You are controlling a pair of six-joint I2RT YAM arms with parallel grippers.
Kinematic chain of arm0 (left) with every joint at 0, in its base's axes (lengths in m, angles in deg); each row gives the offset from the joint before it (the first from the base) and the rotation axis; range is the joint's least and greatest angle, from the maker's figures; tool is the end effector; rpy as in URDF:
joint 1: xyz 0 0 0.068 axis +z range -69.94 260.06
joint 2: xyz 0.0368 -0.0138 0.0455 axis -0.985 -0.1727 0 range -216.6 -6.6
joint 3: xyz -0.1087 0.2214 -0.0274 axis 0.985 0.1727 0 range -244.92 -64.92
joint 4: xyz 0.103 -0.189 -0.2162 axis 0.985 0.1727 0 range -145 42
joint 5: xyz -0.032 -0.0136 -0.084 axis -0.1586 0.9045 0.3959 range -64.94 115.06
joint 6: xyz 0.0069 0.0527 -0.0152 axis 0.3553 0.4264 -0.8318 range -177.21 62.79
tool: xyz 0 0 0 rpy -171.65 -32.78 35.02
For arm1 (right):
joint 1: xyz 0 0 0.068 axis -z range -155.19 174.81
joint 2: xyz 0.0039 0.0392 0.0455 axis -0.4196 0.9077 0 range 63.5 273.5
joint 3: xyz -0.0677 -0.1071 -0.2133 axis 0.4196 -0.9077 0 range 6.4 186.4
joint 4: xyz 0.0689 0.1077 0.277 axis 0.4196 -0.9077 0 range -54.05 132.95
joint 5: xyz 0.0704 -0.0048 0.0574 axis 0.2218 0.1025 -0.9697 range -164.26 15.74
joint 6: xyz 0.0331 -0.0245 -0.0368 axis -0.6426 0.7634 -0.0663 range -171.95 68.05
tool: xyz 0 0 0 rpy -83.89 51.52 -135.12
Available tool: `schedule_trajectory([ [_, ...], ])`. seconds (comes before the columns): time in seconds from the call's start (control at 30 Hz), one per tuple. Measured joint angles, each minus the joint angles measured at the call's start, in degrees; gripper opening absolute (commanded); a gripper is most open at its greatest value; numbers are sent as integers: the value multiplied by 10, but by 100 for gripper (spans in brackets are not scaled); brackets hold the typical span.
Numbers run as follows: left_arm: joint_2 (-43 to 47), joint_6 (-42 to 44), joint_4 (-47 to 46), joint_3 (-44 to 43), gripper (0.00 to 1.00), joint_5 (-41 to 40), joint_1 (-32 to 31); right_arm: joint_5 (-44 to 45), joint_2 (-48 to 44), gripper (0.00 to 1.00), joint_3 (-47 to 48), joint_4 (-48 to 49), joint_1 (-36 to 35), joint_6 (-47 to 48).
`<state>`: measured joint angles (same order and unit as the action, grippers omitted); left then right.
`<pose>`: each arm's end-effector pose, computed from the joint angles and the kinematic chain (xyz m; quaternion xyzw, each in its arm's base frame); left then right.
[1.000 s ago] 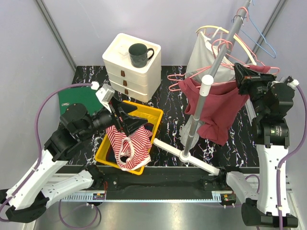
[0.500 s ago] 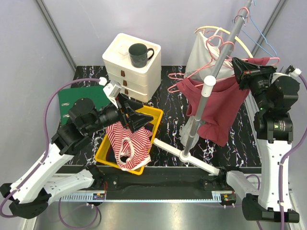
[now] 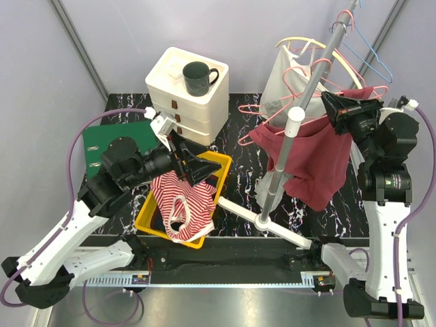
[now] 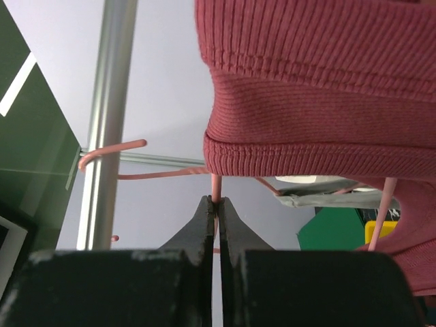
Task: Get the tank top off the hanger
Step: Pick up the hanger from the clothesline.
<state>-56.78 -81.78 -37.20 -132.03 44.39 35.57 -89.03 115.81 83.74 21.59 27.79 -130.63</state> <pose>0.1609 -0.1755 0.4371 0.2374 0.6714 -0.4906 0.5021 0.2230 -0.0019 0.4867 0.3726 0.5747 0.5132 0.5172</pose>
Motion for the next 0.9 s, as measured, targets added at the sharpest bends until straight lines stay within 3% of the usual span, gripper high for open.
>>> schedule_trajectory([
  [0.2,-12,-7,-17,1,86,4,0,-19,-12,0,-33,0,-1,13],
  [0.47,-101,5,-44,-14,54,34,0,-21,-104,0,-94,-3,-1,9],
  [0.67,-226,57,-27,-76,43,45,-18,-24,-134,0,-119,2,-1,-5],
  [0.9,-254,93,-9,-90,34,31,-45,-24,-134,0,-136,4,-2,-12],
])
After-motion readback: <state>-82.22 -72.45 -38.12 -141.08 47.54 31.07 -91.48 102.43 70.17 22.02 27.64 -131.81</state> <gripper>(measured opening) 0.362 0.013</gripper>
